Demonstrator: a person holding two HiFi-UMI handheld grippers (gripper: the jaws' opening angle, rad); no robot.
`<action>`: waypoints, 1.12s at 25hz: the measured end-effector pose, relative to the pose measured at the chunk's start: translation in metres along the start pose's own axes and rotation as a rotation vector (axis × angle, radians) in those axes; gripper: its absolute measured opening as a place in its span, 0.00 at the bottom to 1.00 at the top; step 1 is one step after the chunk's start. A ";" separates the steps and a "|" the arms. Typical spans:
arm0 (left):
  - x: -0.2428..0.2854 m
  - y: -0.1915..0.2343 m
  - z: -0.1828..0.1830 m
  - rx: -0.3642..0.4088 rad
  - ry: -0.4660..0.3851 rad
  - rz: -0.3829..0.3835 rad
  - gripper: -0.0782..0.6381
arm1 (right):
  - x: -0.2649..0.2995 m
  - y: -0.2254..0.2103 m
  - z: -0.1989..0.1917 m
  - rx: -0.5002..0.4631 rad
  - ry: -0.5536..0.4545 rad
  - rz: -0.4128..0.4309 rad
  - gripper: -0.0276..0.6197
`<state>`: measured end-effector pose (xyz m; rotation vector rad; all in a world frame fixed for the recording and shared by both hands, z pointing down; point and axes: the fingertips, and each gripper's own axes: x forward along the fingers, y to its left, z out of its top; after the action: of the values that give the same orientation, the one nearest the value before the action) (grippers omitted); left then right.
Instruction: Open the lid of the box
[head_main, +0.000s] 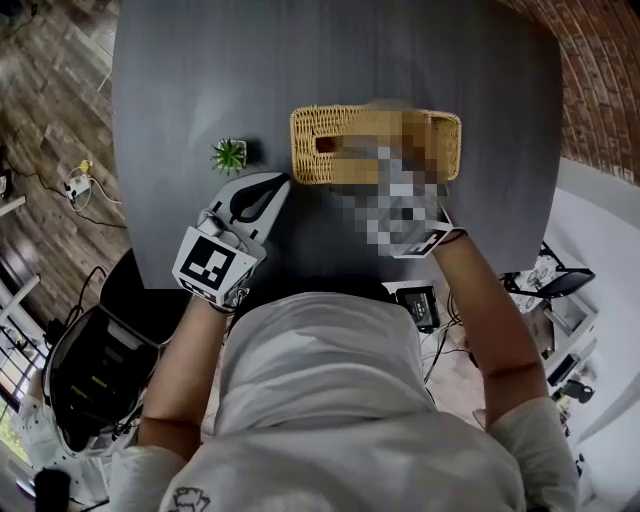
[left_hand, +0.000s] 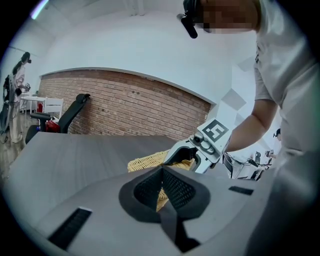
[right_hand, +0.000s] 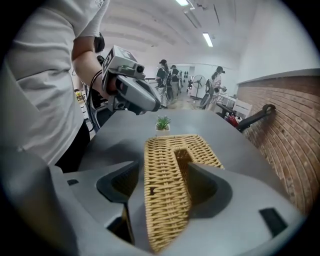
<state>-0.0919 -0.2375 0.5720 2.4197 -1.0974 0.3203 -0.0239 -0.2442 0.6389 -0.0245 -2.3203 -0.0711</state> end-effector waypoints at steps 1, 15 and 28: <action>0.000 0.000 0.000 0.000 0.000 0.000 0.12 | 0.001 0.000 -0.001 -0.005 0.007 -0.001 0.51; -0.005 -0.004 0.003 0.001 -0.012 0.010 0.12 | 0.002 0.003 -0.006 -0.088 0.081 0.011 0.42; -0.010 0.002 0.026 0.013 -0.046 0.015 0.12 | -0.041 -0.022 0.053 -0.201 0.046 -0.022 0.18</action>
<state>-0.0991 -0.2453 0.5458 2.4427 -1.1376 0.2786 -0.0355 -0.2626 0.5721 -0.0978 -2.2589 -0.3126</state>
